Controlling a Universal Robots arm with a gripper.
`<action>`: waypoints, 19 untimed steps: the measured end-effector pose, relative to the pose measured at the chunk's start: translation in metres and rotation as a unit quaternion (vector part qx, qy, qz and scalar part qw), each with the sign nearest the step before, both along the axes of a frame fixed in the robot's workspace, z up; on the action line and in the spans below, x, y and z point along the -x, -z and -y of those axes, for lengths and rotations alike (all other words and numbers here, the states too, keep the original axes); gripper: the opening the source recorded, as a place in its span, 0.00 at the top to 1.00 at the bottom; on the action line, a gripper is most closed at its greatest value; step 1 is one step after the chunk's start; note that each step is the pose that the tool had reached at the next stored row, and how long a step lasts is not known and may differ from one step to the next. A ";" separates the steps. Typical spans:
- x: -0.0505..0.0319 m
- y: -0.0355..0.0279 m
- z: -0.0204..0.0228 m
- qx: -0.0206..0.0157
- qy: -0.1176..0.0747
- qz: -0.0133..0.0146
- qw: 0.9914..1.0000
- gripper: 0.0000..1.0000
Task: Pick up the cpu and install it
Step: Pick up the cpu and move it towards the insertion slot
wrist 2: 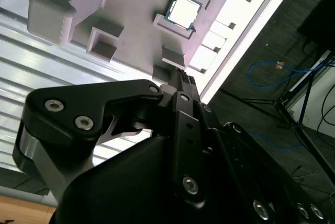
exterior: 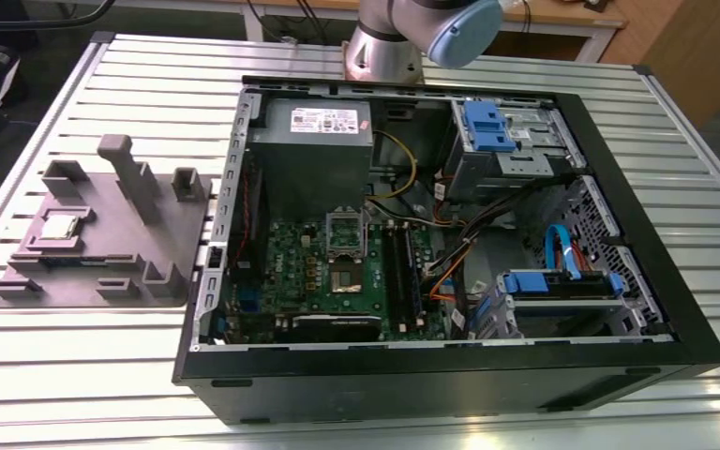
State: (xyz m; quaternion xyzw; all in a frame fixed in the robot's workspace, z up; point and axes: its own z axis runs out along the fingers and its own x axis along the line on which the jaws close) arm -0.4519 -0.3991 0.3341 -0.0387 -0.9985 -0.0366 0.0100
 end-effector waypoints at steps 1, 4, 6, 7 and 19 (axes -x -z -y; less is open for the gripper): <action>0.0000 0.0000 0.0000 0.000 0.000 0.000 1.000 0.90; 0.0001 0.0000 0.0000 0.000 0.000 0.000 1.000 0.90; 0.0001 0.0000 0.0000 0.000 0.000 0.000 1.000 0.84; 0.0001 0.0000 0.0000 0.000 0.000 0.000 1.000 0.77; 0.0003 0.0001 0.0000 0.000 0.000 0.000 1.000 0.35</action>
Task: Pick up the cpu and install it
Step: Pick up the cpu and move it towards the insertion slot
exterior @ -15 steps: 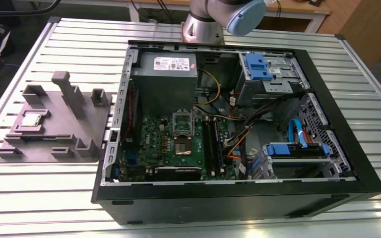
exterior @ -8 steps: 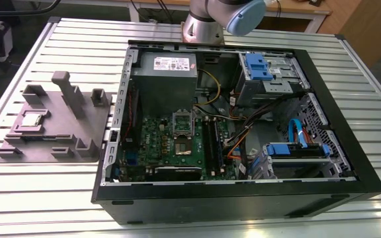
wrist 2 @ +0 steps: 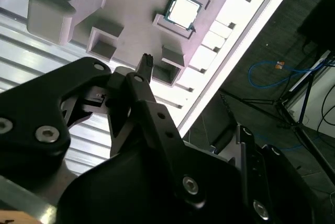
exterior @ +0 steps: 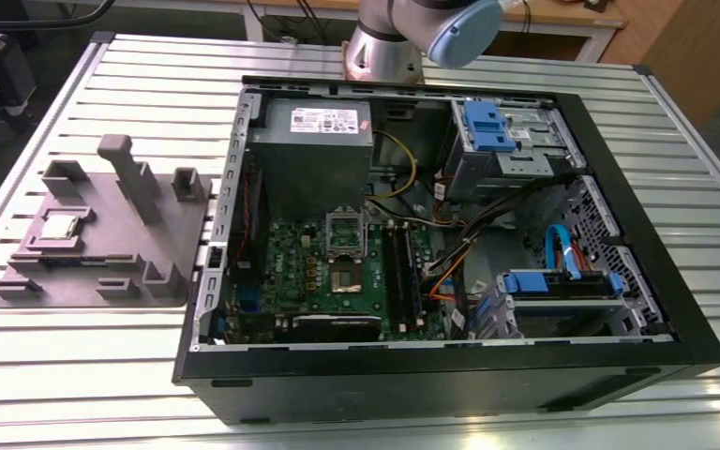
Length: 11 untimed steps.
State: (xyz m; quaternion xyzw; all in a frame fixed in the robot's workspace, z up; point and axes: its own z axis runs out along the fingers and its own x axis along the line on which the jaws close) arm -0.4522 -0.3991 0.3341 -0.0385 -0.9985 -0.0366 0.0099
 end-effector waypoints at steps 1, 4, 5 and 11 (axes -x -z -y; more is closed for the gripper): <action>0.0004 0.0002 0.0000 0.000 -0.001 0.000 1.000 0.35; 0.0007 0.0015 -0.0001 0.000 -0.024 0.000 1.000 0.35; 0.0007 0.0025 0.0000 0.000 -0.033 0.000 0.999 0.35; 0.0010 0.0058 0.0000 0.000 -0.041 -0.001 0.999 0.35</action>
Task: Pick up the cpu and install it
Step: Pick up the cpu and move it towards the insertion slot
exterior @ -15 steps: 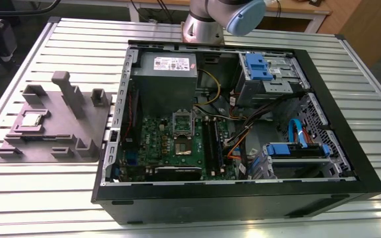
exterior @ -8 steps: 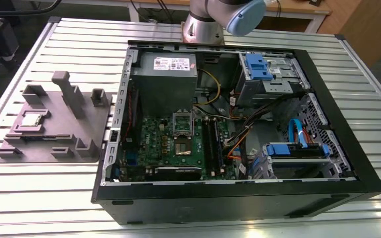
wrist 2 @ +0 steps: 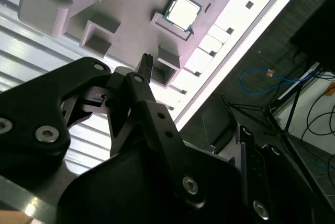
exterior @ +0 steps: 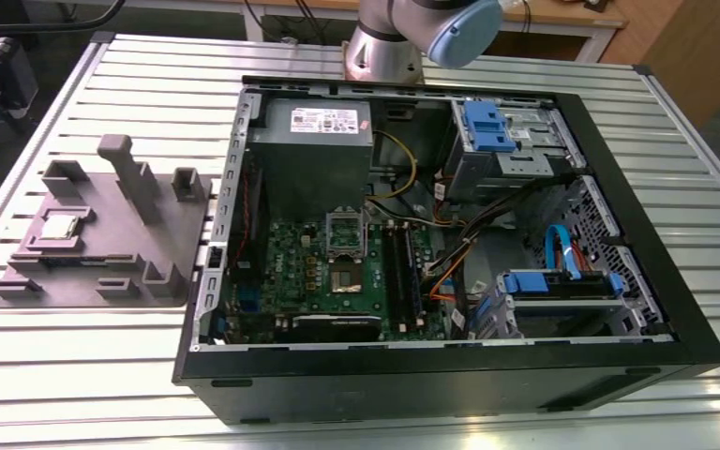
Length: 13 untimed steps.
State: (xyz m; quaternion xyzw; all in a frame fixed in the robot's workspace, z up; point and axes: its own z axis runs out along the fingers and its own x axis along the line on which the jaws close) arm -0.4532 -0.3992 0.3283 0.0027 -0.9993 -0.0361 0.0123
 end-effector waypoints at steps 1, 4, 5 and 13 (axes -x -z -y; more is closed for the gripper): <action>0.0000 0.0001 0.0000 0.000 0.000 0.000 1.000 0.35; 0.0000 0.0007 0.0000 0.000 0.000 0.000 1.000 0.35; 0.0000 0.0009 0.0000 0.000 0.000 0.000 1.000 0.35; 0.0000 0.0040 0.0000 0.000 0.000 0.000 1.000 0.35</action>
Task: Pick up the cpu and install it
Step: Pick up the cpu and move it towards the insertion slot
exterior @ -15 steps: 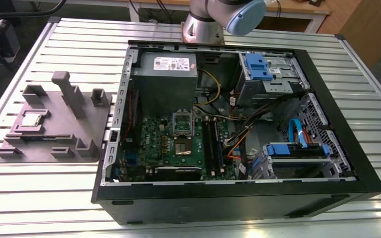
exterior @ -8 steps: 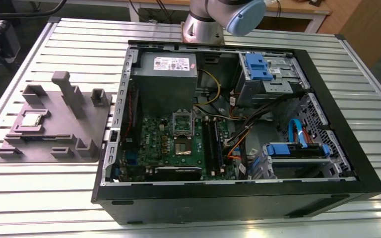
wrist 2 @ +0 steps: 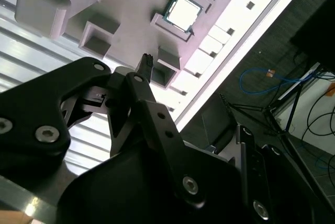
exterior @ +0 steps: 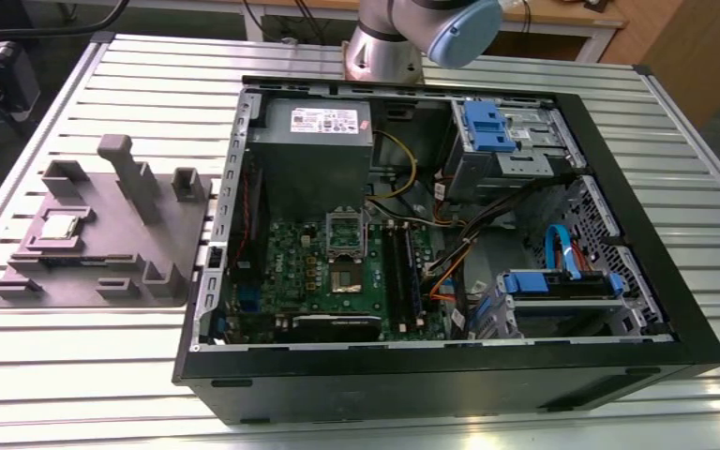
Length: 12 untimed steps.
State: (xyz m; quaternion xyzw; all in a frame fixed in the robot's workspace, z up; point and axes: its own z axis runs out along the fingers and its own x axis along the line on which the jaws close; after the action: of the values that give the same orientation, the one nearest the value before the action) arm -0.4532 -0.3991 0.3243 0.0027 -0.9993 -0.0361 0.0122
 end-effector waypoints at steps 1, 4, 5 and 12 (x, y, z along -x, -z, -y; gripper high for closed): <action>0.0000 0.0003 0.0000 0.000 0.000 0.000 1.000 0.35; 0.0000 0.0013 0.0000 0.000 0.000 0.000 1.000 0.35; 0.0000 0.0016 0.0000 0.000 0.000 0.000 1.000 0.35; 0.0000 0.0039 0.0001 0.000 0.000 0.000 1.000 0.35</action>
State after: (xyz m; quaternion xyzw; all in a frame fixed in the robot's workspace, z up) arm -0.4532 -0.3992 0.3204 0.0027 -0.9993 -0.0361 0.0122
